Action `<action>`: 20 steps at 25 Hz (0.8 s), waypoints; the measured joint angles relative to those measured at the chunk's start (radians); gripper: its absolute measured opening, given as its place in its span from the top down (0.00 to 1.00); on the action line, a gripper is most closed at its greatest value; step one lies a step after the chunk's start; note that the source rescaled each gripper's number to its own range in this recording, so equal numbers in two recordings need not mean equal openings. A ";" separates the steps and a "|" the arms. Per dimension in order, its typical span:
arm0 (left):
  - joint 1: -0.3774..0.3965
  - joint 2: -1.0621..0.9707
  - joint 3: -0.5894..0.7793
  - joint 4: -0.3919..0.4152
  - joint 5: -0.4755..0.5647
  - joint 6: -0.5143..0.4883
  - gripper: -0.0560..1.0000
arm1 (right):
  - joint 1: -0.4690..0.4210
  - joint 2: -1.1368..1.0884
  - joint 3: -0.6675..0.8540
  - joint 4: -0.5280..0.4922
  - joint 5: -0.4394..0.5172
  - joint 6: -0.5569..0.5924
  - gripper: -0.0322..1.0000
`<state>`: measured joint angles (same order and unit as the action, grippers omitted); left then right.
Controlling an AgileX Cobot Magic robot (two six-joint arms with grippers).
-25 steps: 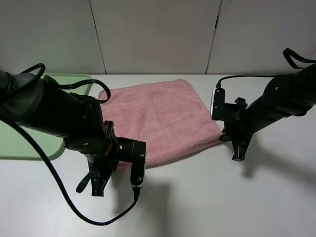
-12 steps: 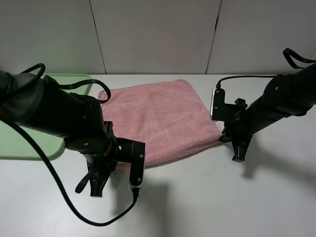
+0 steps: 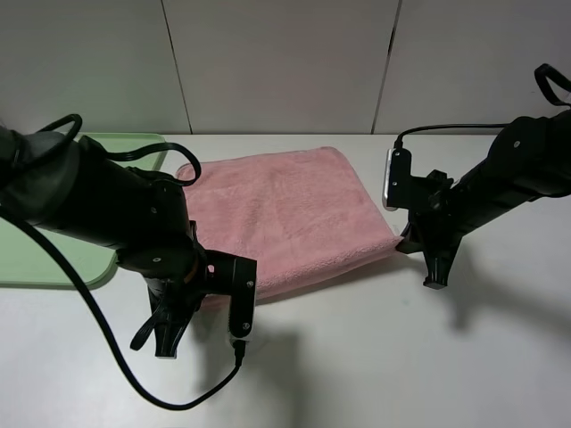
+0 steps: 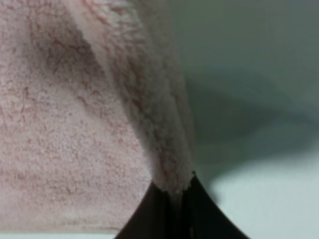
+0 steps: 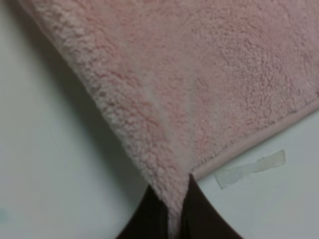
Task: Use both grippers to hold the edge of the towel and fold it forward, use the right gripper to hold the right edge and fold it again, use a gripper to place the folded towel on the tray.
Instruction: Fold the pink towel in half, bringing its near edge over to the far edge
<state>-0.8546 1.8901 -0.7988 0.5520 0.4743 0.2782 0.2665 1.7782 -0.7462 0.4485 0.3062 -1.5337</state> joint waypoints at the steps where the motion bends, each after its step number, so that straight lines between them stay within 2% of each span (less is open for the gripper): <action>1: 0.000 0.000 -0.009 0.000 0.017 -0.012 0.95 | 0.000 -0.007 0.000 0.000 0.012 0.003 0.97; 7: -0.044 0.000 -0.103 0.000 0.167 -0.095 0.95 | 0.000 -0.063 0.001 -0.029 0.060 0.071 0.97; 12: -0.097 0.000 -0.176 -0.001 0.281 -0.147 0.95 | 0.000 -0.111 0.001 -0.116 0.118 0.170 0.97; 20: -0.165 -0.038 -0.244 -0.002 0.364 -0.264 0.95 | 0.000 -0.230 0.001 -0.275 0.215 0.329 0.97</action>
<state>-1.0200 1.8525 -1.0425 0.5500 0.8379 0.0137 0.2665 1.5478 -0.7453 0.1733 0.5216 -1.2050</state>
